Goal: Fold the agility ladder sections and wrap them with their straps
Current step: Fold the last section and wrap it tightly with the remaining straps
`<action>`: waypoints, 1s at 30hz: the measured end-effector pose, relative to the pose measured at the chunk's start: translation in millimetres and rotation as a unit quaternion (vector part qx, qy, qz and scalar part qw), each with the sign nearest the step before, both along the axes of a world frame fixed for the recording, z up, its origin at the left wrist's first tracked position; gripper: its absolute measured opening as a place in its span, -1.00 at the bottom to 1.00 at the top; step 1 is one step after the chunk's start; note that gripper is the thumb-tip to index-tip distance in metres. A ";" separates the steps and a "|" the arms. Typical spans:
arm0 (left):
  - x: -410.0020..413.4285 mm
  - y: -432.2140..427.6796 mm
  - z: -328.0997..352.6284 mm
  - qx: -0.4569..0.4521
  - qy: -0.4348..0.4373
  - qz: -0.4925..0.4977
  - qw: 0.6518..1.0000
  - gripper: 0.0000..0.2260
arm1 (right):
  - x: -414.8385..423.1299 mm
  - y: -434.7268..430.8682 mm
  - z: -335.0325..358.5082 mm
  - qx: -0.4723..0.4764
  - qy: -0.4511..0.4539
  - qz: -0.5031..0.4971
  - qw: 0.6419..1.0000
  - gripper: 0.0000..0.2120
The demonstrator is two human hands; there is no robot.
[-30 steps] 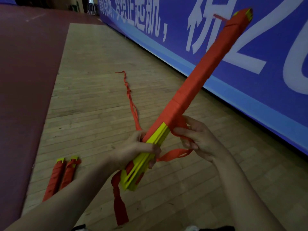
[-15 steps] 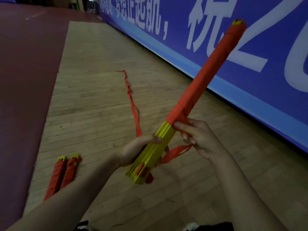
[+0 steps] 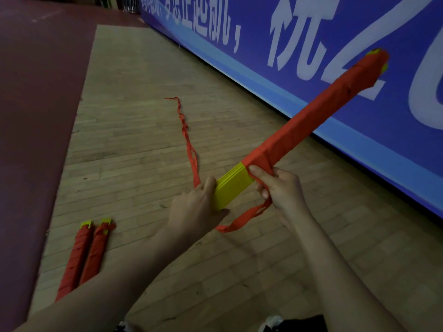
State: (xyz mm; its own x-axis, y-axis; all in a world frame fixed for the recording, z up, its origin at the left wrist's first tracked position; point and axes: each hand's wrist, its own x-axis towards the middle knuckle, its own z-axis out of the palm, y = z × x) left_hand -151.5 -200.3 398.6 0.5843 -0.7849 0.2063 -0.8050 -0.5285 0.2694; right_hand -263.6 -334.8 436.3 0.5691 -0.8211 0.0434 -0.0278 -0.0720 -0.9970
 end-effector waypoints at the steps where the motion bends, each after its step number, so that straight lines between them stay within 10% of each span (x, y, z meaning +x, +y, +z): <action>1: -3.0 -1.6 0.5 0.013 -0.020 0.012 1.000 -0.45 | 0.5 1.7 -0.4 -0.003 0.006 0.005 1.000 -0.77; 10: 5.8 5.6 -0.2 -0.077 -0.012 -0.001 0.997 -0.57 | -6.7 1.9 12.2 0.075 0.005 0.162 0.984 -0.95; 18: 11.3 7.0 13.5 -0.155 0.149 -0.033 0.976 -0.59 | -23.7 -5.5 17.7 0.047 0.074 0.224 0.971 -0.66; 30: -0.2 15.8 39.8 -0.202 0.540 -0.109 0.810 -0.65 | -23.8 -6.7 20.9 0.013 -0.038 0.218 0.975 -0.83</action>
